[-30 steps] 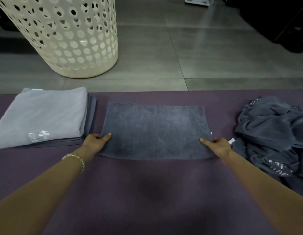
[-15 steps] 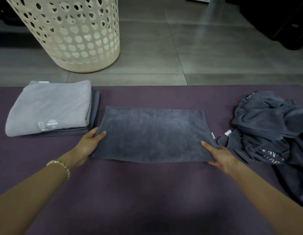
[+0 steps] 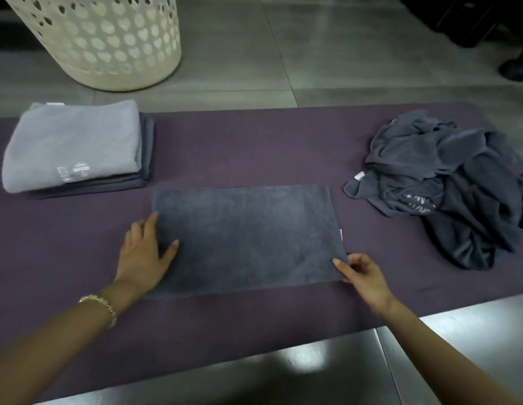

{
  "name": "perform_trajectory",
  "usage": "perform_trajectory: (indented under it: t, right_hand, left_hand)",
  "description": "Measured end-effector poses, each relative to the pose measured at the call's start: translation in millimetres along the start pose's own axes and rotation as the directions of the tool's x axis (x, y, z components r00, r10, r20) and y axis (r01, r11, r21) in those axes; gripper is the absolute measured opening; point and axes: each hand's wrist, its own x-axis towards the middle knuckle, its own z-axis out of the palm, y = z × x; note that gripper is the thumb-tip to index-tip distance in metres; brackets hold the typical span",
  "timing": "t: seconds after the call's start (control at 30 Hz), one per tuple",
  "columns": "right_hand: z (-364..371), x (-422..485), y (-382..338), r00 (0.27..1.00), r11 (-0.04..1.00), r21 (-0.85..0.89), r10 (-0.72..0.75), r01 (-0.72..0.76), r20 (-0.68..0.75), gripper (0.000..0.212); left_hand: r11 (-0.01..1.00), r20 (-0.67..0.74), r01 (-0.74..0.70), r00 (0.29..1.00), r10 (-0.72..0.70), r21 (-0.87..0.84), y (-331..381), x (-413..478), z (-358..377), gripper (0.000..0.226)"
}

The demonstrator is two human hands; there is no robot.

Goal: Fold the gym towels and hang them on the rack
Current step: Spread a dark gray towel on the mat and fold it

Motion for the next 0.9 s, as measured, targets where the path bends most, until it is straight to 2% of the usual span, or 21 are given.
perform_trajectory:
  t: [0.07,0.1,0.17,0.23,0.37,0.47,0.53,0.57,0.63,0.7,0.77,0.83,0.9]
  right_hand:
    - [-6,-3,4,0.997,0.994,-0.104,-0.025,0.033,0.073,0.022]
    - [-8,-3,6,0.993,0.982,-0.179,-0.044,0.063,0.111,0.022]
    - [-14,-4,7,0.980,0.939,-0.308,-0.102,0.152,0.172,0.017]
    - [-18,-6,4,0.964,0.926,-0.293,-0.188,0.238,0.188,0.006]
    - [-19,-11,-10,0.944,0.940,-0.095,-0.322,0.328,0.070,0.007]
    - [-16,-12,-15,0.954,0.958,0.060,-0.285,0.280,0.093,0.005]
    - [-15,-10,-13,0.965,0.964,0.161,-0.232,0.211,0.124,0.025]
    - [-15,-9,-13,0.968,0.964,0.195,-0.209,0.181,0.137,0.024]
    - [-15,-8,-11,0.969,0.976,0.150,-0.183,0.159,0.163,0.012]
    - [-18,-6,-3,0.968,0.984,0.018,-0.176,0.176,0.178,0.018]
    - [-18,-2,9,0.981,0.991,-0.028,-0.124,0.129,0.152,0.023]
    - [-13,-1,13,0.992,0.994,-0.067,-0.086,0.092,0.089,0.025]
    - [-5,-1,12,0.986,0.972,-0.191,-0.153,0.138,-0.066,0.022]
  left_hand:
    - [0.948,0.077,-0.301,0.953,0.294,0.106,14,-5,13,0.071]
    - [0.902,0.160,-0.403,0.911,0.380,0.155,16,-6,22,0.077]
    - [0.849,0.289,-0.488,0.858,0.423,0.205,15,-7,39,0.092]
    - [0.844,0.340,-0.484,0.853,0.396,0.231,10,-8,51,0.100]
    - [0.834,0.319,-0.476,0.865,0.388,0.278,3,-10,63,0.093]
    - [0.835,0.329,-0.472,0.865,0.378,0.282,4,-9,63,0.095]
    - [0.830,0.325,-0.472,0.867,0.378,0.295,4,-9,64,0.093]
    - [0.828,0.325,-0.473,0.867,0.377,0.301,4,-9,64,0.092]
    - [0.829,0.332,-0.472,0.867,0.373,0.301,4,-9,64,0.094]
    - [0.835,0.324,-0.464,0.871,0.369,0.297,4,-9,64,0.093]
    - [0.836,0.326,-0.458,0.874,0.361,0.302,6,-9,63,0.086]
    - [0.839,0.329,-0.455,0.874,0.356,0.298,7,-10,63,0.081]
    - [0.845,0.325,-0.455,0.873,0.363,0.281,9,-10,61,0.079]
